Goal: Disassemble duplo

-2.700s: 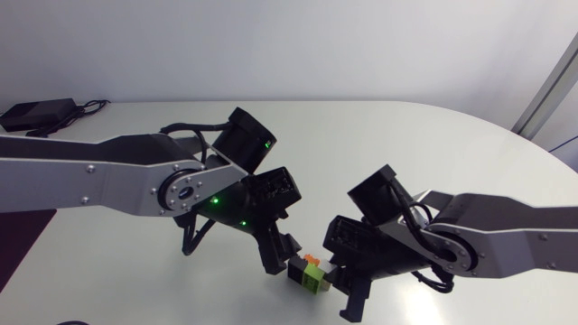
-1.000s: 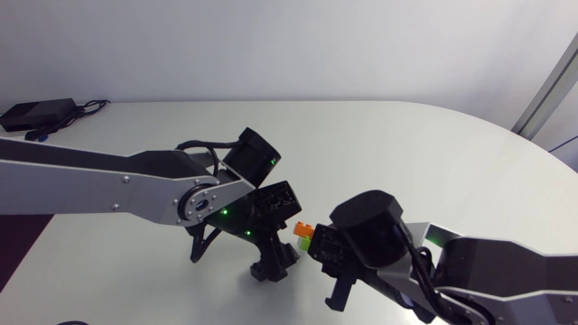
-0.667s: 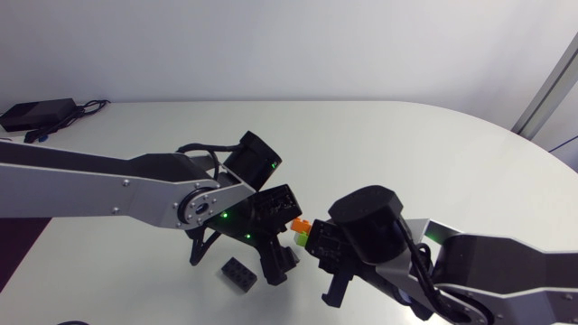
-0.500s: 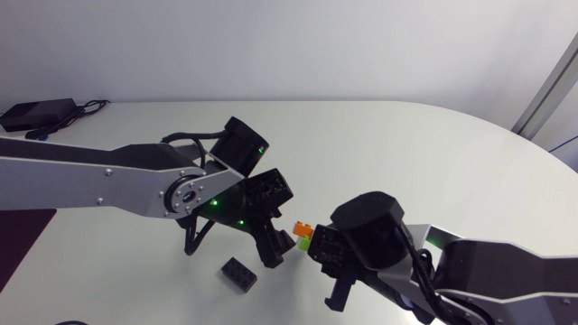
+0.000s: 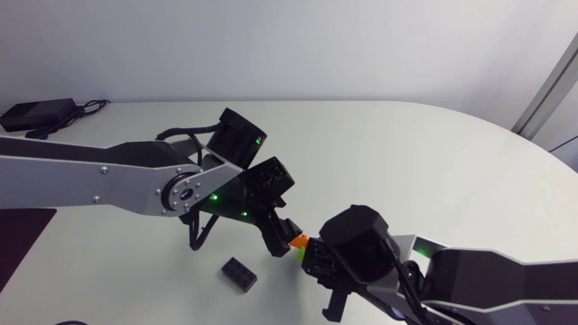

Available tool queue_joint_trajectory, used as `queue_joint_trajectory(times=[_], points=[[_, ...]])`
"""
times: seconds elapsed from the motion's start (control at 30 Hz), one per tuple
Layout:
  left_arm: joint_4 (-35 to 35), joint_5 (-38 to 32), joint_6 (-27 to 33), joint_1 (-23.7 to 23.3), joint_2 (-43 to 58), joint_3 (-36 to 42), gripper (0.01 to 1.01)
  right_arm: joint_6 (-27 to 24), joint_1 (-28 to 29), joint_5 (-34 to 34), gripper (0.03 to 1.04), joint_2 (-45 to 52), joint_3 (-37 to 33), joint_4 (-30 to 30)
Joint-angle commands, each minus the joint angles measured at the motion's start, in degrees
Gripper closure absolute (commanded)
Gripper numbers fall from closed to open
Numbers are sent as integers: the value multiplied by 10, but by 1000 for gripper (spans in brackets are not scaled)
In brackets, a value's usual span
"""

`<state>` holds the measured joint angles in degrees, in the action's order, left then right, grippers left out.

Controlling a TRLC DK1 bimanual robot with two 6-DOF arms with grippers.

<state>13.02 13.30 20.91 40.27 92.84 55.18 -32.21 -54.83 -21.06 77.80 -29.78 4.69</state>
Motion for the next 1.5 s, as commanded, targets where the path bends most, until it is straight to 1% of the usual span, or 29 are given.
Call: queue_joint_trajectory(times=[0.0, 0.3, 0.53, 0.77, 0.87, 1.13, 1.47], points=[[-6, 6, -13, 7, 22, 9, 190, 7, -5, -6, 834, 9, -9, 5], [-6, 13, -10, 21, 35, 3, 190, 10, -5, -11, 834, 4, -22, 2], [1, 15, 5, 44, 40, -13, 192, 6, 4, -19, 834, -3, -31, 1], [11, 14, 17, 46, 40, -19, 192, 5, 10, -21, 834, -12, -36, 1], [13, 15, 17, 42, 29, -20, 192, 5, 10, -21, 834, -11, -30, 2], [5, 16, 5, 0, -20, -11, 190, 4, 6, -20, 834, -18, -10, 0], [-12, 16, 5, 6, 1, -15, 190, 7, -8, -16, 834, -27, -11, -6]])
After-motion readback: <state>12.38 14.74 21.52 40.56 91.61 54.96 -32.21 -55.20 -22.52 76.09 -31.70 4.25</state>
